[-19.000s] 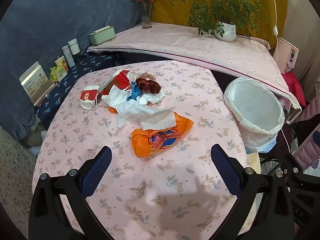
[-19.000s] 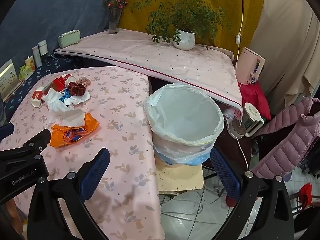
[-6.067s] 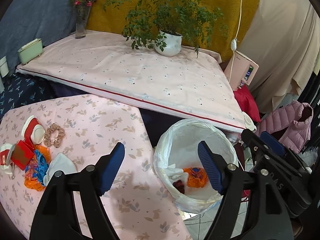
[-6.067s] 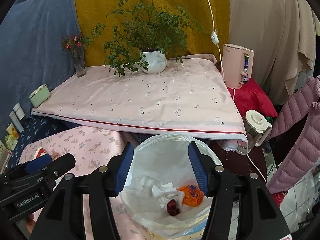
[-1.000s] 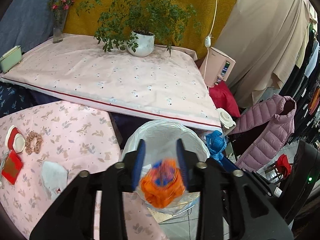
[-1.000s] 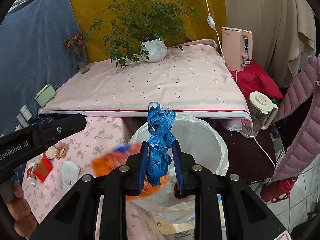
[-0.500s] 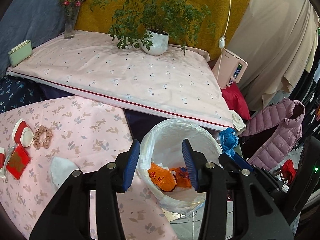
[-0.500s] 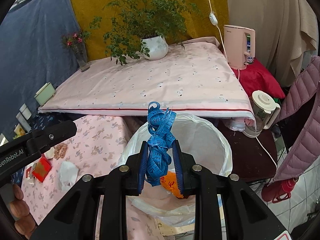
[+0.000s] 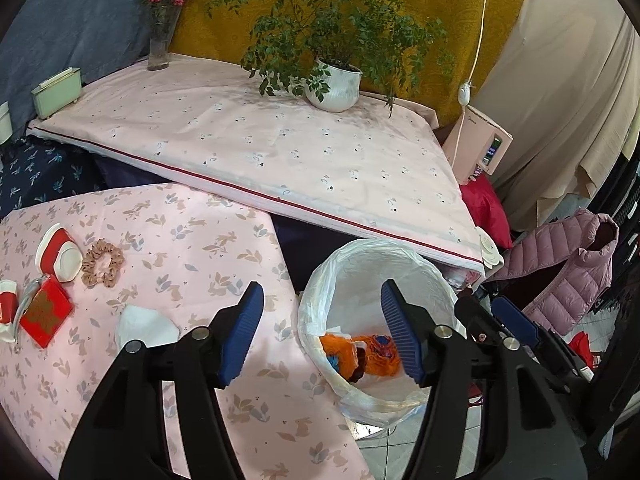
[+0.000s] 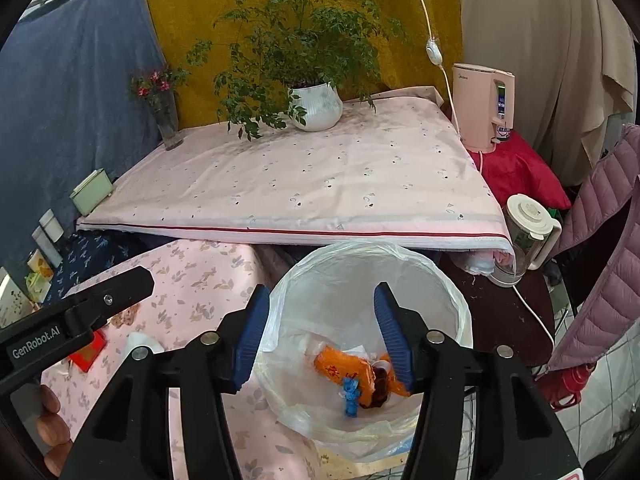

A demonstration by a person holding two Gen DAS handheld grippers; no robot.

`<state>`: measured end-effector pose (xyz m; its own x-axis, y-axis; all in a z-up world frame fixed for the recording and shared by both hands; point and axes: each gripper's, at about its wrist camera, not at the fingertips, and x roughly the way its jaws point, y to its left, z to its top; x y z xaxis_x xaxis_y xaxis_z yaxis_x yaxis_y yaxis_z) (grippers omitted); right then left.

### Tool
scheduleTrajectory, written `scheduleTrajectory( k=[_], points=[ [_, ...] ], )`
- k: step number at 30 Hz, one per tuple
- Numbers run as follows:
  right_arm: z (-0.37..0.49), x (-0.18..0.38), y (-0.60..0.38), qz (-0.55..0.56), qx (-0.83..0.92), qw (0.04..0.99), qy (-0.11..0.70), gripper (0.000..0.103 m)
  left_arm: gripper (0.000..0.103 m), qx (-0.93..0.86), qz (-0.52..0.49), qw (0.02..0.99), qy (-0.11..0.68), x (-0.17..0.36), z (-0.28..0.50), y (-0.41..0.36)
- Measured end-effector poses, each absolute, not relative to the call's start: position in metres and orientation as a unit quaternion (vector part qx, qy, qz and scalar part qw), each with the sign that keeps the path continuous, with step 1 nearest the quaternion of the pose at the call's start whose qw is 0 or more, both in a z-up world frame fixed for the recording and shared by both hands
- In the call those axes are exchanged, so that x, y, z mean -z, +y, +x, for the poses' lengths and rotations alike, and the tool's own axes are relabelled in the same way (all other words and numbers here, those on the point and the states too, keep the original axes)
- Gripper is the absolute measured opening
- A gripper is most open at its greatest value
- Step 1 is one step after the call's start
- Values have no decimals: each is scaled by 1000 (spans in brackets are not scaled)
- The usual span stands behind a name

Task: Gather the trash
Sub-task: 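Withdraw both open tools from the bin back over the table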

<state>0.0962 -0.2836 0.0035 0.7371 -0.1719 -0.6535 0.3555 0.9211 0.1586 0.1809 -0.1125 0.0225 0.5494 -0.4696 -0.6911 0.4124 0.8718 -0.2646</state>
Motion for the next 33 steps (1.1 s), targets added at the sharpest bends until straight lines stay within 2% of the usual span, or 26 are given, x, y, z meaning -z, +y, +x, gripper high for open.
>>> scheduleTrajectory(
  k=[17, 19, 21, 33],
  points=[
    [106, -3, -234, 120, 106, 926, 342, 59, 58, 215, -55, 886, 407, -15, 181, -64],
    [108, -2, -226, 117, 100, 927, 343, 61, 61, 207, -58, 887, 409, -13, 183, -55],
    [110, -1, -216, 115, 94, 927, 344, 61, 69, 195, -63, 888, 411, -10, 183, -44],
    [125, 9, -156, 97, 52, 927, 359, 66, 70, 135, -90, 892, 423, 13, 191, 34]
  ],
)
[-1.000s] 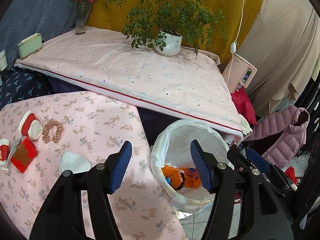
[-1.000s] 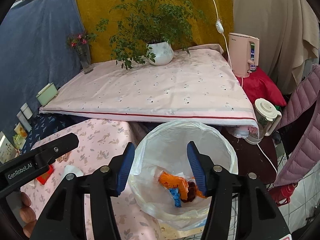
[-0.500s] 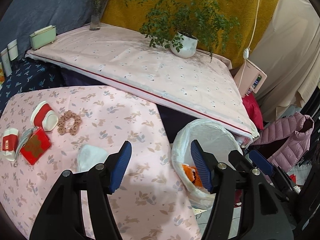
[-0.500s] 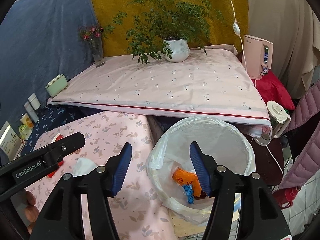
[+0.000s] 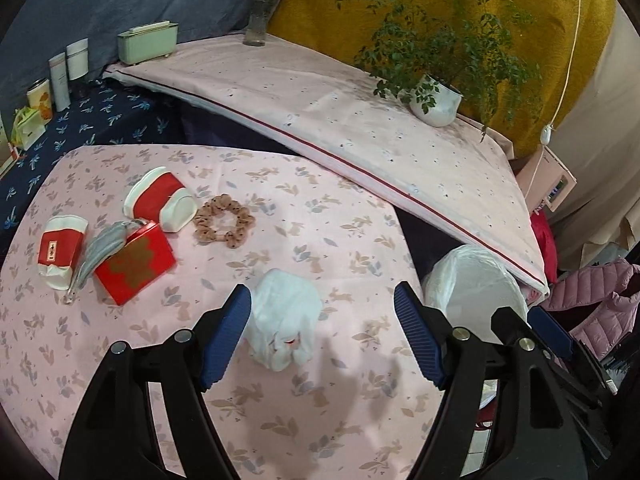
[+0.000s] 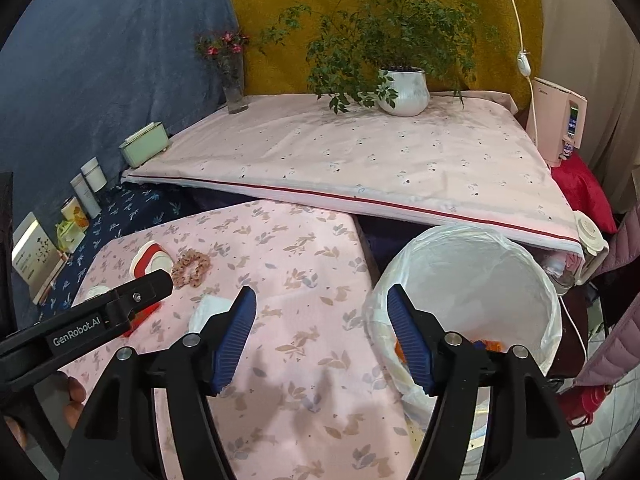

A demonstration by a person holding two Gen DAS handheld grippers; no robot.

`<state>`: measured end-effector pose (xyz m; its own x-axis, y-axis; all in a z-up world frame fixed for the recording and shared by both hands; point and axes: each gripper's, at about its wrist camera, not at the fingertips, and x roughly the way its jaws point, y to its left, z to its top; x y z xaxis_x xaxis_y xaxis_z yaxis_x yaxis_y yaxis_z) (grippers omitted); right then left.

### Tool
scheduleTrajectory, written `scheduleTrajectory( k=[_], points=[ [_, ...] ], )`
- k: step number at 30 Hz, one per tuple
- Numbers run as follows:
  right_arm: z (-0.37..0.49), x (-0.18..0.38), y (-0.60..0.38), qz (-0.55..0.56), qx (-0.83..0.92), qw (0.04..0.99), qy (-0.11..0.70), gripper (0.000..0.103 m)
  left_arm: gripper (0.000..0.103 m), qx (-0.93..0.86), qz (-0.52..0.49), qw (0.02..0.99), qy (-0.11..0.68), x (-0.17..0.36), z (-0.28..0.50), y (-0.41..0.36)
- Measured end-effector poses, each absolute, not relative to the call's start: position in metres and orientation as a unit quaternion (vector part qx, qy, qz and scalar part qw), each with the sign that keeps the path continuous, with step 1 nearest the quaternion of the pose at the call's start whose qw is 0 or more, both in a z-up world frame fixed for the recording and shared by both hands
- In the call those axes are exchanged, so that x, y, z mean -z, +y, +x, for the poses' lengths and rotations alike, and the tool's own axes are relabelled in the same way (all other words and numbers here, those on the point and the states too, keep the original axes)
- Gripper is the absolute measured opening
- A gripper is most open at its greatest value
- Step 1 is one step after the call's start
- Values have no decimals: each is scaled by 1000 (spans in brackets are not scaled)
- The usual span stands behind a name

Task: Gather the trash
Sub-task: 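Withdraw both open tools from the bin back over the table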

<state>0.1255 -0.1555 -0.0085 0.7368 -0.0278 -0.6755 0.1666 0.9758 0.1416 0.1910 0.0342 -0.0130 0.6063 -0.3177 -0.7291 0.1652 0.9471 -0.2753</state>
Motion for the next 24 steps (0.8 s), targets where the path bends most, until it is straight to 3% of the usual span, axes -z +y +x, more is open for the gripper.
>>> scheduleTrajectory(
  k=[24],
  points=[
    [175, 51, -25, 65, -32, 909, 410, 66, 70, 39, -62, 893, 445, 72, 225, 183]
  ],
)
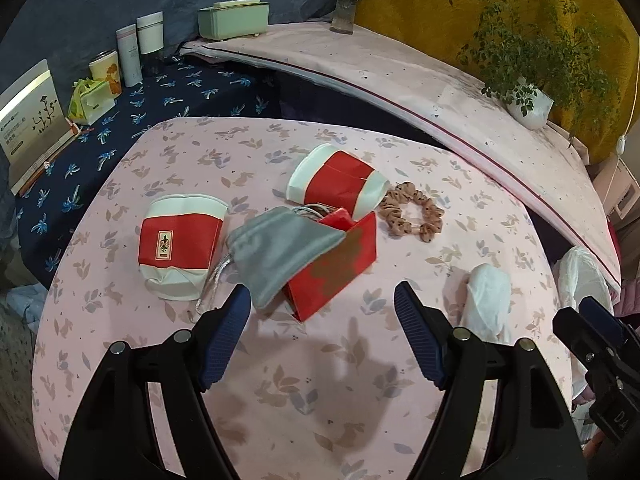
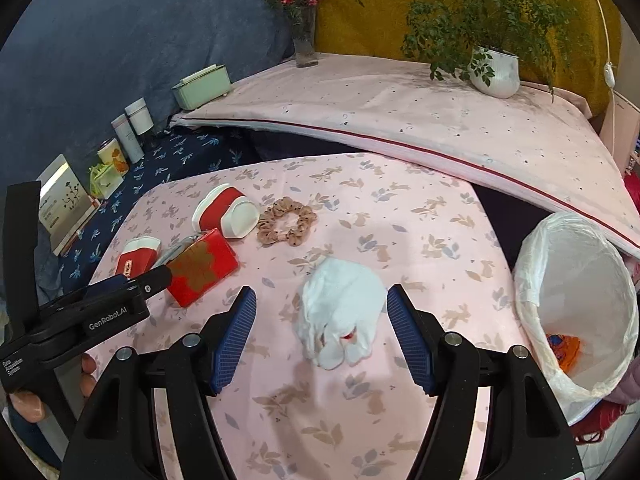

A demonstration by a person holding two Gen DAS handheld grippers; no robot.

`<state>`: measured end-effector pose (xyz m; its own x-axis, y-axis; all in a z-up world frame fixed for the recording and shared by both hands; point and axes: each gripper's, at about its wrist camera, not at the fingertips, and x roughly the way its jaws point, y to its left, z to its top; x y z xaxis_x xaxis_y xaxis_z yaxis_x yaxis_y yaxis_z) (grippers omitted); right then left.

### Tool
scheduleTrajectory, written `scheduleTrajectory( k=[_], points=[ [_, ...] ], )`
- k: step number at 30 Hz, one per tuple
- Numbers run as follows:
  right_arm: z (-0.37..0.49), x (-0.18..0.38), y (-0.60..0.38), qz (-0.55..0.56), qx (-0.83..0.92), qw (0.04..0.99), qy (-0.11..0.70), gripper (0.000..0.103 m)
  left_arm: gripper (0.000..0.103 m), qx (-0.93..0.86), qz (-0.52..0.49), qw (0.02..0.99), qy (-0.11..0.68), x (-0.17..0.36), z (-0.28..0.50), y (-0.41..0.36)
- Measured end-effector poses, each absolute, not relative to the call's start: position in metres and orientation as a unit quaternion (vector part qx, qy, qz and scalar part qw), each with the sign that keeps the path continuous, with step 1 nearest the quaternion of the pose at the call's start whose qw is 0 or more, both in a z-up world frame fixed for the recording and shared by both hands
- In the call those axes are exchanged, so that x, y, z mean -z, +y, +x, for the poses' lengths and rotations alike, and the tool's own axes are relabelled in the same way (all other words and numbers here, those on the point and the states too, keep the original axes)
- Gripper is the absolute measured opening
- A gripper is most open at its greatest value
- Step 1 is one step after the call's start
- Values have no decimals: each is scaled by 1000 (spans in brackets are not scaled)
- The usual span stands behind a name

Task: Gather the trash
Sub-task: 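Withdraw both open tools from the bin back over the table, then grasp the grey drawstring pouch with the left tool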

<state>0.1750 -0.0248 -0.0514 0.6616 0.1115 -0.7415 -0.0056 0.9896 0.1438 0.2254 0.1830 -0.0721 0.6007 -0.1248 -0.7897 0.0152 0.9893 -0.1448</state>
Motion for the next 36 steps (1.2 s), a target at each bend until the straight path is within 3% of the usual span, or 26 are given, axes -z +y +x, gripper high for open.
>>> scheduleTrajectory(
  k=[2, 6, 10, 13, 24, 36],
  points=[
    [183, 55, -16, 66, -37, 907, 414, 66, 69, 40, -55, 891, 449, 78, 233, 188],
    [201, 61, 1, 75, -48, 902, 423, 66, 55, 50, -43, 882, 466, 94, 247, 198],
    [219, 64, 16, 80, -58, 898, 428, 66, 26, 68, -58, 873, 479, 103, 252, 208],
    [231, 67, 29, 86, -69, 895, 432, 66, 12, 88, -76, 870, 480, 101, 250, 215],
    [249, 89, 72, 98, -100, 876, 462, 66, 8, 104, -161, 855, 481, 100, 223, 237],
    [200, 95, 34, 109, -81, 870, 474, 66, 7, 180, -167, 821, 515, 119, 168, 189]
  ],
)
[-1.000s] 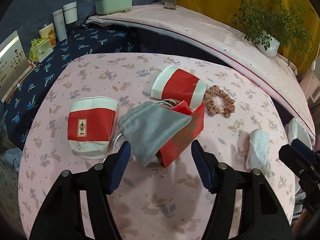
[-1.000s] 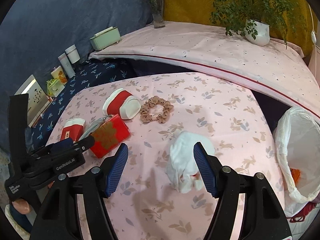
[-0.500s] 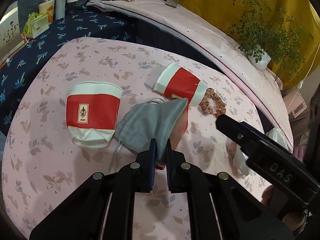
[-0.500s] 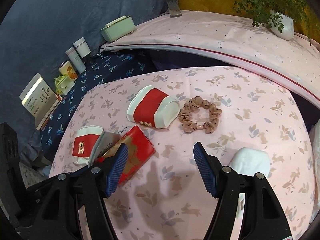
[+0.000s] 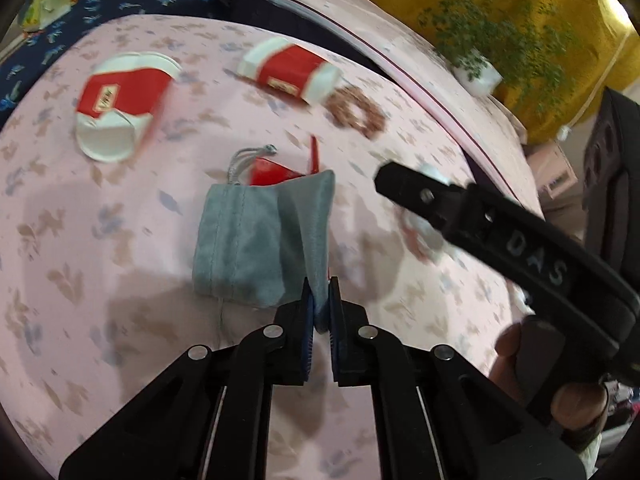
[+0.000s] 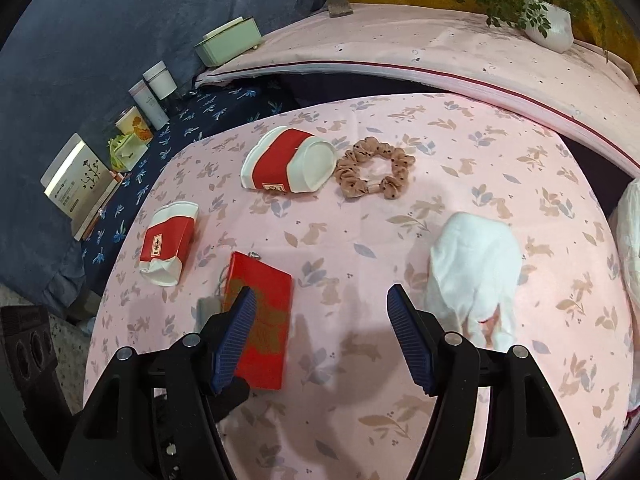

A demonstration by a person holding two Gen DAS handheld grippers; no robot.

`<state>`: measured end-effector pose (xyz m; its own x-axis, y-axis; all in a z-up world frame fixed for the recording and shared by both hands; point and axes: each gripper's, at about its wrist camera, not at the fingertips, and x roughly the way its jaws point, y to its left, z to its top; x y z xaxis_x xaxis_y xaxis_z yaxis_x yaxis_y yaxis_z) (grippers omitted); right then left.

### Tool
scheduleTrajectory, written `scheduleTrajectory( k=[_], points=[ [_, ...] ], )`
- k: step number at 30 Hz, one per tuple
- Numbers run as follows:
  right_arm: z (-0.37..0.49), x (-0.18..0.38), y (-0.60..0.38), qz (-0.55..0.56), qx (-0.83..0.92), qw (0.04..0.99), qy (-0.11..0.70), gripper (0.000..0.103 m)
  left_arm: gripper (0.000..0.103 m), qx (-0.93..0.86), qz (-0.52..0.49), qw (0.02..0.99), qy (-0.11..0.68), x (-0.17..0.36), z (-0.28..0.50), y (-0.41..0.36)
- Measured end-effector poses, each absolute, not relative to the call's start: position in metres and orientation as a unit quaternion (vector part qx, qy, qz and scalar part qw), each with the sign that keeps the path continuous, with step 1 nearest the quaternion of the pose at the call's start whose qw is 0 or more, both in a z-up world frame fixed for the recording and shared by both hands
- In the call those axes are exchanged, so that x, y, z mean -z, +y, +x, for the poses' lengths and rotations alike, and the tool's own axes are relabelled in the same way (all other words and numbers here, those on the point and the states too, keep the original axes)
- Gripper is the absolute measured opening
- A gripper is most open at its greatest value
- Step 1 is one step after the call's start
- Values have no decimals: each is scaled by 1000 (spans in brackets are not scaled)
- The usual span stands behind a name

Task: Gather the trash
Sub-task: 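Grasp the grey drawstring pouch with the left tool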

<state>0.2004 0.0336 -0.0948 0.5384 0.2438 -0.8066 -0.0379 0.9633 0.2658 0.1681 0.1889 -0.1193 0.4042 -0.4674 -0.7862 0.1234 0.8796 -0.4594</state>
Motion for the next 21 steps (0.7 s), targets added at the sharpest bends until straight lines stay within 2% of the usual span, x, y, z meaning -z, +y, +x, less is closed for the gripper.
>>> scheduleTrajectory(
  k=[9, 14, 16, 18, 21],
  points=[
    [174, 89, 40, 110, -108, 865, 478, 66, 6, 146, -175, 835, 501, 110, 145, 213],
    [174, 92, 61, 106, -125, 861, 481, 66, 11, 134, -160, 835, 509, 113, 139, 221],
    [175, 94, 68, 106, -129, 858, 485, 66, 24, 126, -163, 833, 514, 117, 138, 227],
    [175, 98, 75, 102, -131, 856, 490, 66, 30, 112, -158, 837, 511, 118, 135, 233],
    [176, 106, 83, 96, -126, 853, 497, 66, 31, 99, -145, 841, 511, 120, 135, 242]
  ],
)
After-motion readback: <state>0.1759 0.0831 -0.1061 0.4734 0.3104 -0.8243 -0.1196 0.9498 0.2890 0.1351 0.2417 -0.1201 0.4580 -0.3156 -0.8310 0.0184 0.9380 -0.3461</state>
